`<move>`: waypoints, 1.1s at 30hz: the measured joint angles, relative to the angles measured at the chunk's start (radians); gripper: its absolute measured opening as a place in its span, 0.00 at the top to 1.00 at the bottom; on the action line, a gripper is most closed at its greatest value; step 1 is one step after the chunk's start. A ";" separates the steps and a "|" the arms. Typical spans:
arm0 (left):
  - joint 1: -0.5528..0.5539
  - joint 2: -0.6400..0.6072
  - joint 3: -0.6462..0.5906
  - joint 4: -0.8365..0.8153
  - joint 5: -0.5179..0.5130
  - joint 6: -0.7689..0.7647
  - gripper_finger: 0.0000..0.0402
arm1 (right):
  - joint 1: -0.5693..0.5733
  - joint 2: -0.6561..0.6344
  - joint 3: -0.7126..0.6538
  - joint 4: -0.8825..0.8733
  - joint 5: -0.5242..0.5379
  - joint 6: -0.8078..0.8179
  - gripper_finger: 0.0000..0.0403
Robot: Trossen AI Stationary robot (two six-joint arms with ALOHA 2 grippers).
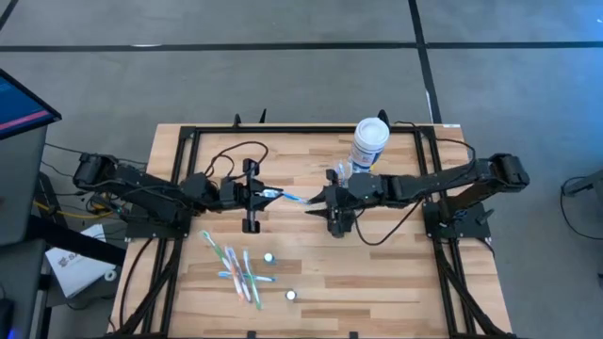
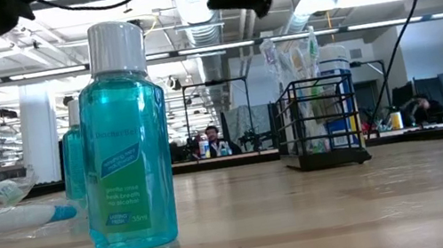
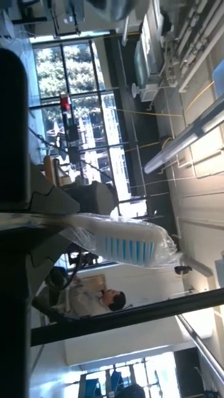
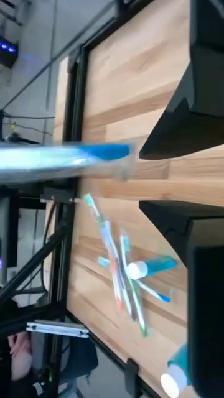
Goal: Pick & Place toothbrushing station
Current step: Put the top blue toothbrush into the wire mesh organizer
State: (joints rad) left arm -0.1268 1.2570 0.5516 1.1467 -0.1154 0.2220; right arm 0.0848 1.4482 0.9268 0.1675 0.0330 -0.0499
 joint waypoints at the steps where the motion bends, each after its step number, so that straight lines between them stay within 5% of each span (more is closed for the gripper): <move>1: 0.000 -0.012 0.000 -0.017 0.000 -0.001 0.99 | 0.000 -0.008 0.001 -0.017 0.000 0.010 0.73; 18: 0.105 0.048 -0.001 -0.096 0.041 -0.143 0.99 | 0.000 -0.165 0.002 -0.426 0.190 0.176 0.72; 33: 0.220 0.377 0.220 -0.092 0.119 -0.151 0.99 | 0.000 -0.273 0.002 -0.612 0.234 0.287 0.73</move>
State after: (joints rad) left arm 0.0936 1.6337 0.7714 1.0545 0.0040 0.0710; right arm 0.0845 1.1748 0.9283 -0.4444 0.2668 0.2367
